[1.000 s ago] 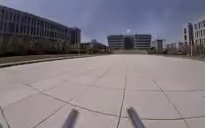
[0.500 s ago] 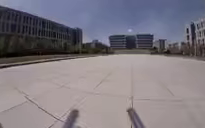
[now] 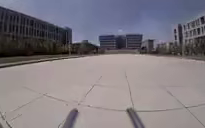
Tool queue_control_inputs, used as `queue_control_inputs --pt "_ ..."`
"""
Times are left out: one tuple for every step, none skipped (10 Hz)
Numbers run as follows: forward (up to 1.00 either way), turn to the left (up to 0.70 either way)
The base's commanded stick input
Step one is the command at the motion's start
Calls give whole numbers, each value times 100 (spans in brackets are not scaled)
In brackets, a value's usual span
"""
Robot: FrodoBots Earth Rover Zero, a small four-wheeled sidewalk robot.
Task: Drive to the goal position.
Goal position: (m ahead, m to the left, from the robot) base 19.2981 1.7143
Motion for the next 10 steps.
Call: queue_control_inputs --pt "70 0" --pt "70 0" --pt "70 0" --pt "70 0" --pt "70 0" --pt "70 0" --pt "70 0" --pt "70 0" --pt "70 0" --pt "70 0"
